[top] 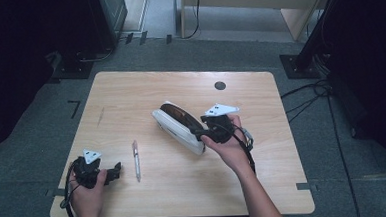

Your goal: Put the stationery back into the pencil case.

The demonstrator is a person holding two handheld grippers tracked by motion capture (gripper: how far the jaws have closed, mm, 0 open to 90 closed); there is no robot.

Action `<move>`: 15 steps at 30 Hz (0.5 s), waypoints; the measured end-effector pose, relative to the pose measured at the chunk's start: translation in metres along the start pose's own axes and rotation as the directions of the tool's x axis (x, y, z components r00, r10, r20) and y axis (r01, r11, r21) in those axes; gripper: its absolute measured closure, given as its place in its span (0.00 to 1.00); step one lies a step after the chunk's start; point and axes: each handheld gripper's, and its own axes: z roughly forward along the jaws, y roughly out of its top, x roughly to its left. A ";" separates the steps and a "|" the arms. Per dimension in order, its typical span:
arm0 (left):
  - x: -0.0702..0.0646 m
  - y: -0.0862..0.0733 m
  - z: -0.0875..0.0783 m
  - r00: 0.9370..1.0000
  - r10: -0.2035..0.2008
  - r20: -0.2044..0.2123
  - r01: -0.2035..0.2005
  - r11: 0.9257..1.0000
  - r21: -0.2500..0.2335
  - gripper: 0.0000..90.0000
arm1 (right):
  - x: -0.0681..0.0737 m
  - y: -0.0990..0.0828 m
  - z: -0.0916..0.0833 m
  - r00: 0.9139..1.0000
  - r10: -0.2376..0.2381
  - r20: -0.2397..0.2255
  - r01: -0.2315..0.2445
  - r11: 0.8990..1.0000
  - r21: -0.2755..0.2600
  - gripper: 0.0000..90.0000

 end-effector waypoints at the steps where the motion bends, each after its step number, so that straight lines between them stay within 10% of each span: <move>1: 0.000 0.000 0.000 1.000 0.000 0.000 0.000 1.000 0.000 0.00 | 0.000 0.000 -0.001 1.000 -0.001 -0.001 0.001 1.000 -0.004 0.47; 15: 0.000 0.000 0.000 1.000 0.001 0.001 -0.001 1.000 0.002 0.00 | 0.008 0.000 -0.012 1.000 -0.014 -0.003 0.014 0.999 -0.045 0.65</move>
